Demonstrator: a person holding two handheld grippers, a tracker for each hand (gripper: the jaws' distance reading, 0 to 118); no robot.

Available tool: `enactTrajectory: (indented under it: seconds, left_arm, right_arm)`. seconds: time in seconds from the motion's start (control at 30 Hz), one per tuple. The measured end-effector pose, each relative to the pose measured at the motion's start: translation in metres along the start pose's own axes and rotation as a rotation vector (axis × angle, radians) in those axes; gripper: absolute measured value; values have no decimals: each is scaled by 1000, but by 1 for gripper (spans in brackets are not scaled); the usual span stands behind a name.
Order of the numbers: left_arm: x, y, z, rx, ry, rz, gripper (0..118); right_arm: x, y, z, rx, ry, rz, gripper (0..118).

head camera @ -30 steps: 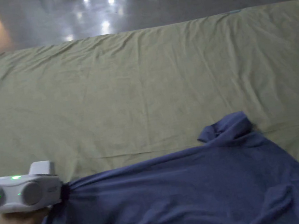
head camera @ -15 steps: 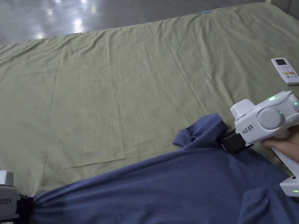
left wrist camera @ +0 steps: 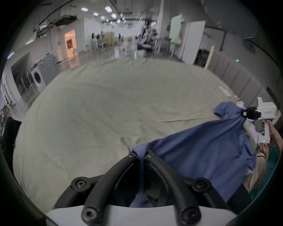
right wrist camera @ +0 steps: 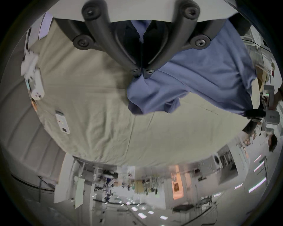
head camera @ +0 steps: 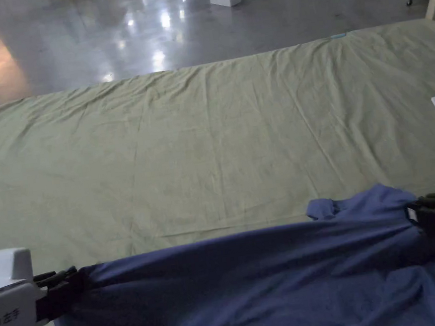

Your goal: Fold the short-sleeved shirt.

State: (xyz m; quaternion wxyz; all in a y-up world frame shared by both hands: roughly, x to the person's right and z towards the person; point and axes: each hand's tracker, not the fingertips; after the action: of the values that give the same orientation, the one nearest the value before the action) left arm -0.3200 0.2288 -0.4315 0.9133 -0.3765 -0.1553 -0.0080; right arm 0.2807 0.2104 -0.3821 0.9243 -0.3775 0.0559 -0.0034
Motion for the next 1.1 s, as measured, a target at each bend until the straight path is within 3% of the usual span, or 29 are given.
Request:
enactTrajectory:
  seconds: [0.07, 0.17, 0.23, 0.3, 0.43, 0.53, 0.57, 0.6, 0.67, 0.7, 0.73, 0.77, 0.8, 0.93, 1.1]
  left_arm:
    - [-5, -26, 32, 43, -53, 56, 6]
    - [-5, -77, 72, 59, -100, 92, 6]
    - [-5, -111, 79, 34, -123, 103, 6]
    - [-4, -135, 71, 13, -107, 113, 6]
    - [-6, -172, 41, -87, -78, 137, 6]
    - [-9, -179, 33, -83, -74, 119, 7]
    - [-9, -178, 34, -78, -69, 116, 15]
    - [-8, -175, 38, -70, -42, 103, 31]
    - [-8, -170, 46, -41, 17, 56, 77]
    - [-10, -166, 54, -16, 40, 44, 77]
    - [-9, -162, 68, 19, 57, 39, 84]
    - [-9, -159, 79, 59, 70, 40, 100]
    - [-6, -154, 94, 118, 97, 45, 106]
    - [24, -139, 154, 343, 157, 56, 105]
    - [78, -124, 199, 449, 156, 40, 104]
  right_arm:
    - [-11, -25, 41, 51, -26, 8, 2]
    - [-21, -71, 90, 71, -2, -89, 2]
    - [-31, -103, 110, 45, 4, -85, 2]
    - [-39, -127, 110, 8, -25, -74, 2]
    - [-44, -159, 89, -54, -24, -140, 2]
    - [-53, -167, 82, -80, -52, -125, 2]
    - [-51, -169, 82, -82, -55, -120, 3]
    - [-54, -169, 83, -90, -67, -97, 12]
    - [-59, -169, 90, -89, -104, -43, 60]
    - [-56, -169, 97, -76, -118, -33, 60]
    - [-57, -167, 106, -47, -146, -34, 68]
    - [-59, -165, 114, -25, -169, -43, 81]
    - [-61, -162, 127, 19, -173, -71, 82]
    - [-78, -148, 173, 223, -107, -145, 80]
    - [-119, -124, 215, 458, -105, -93, 80]
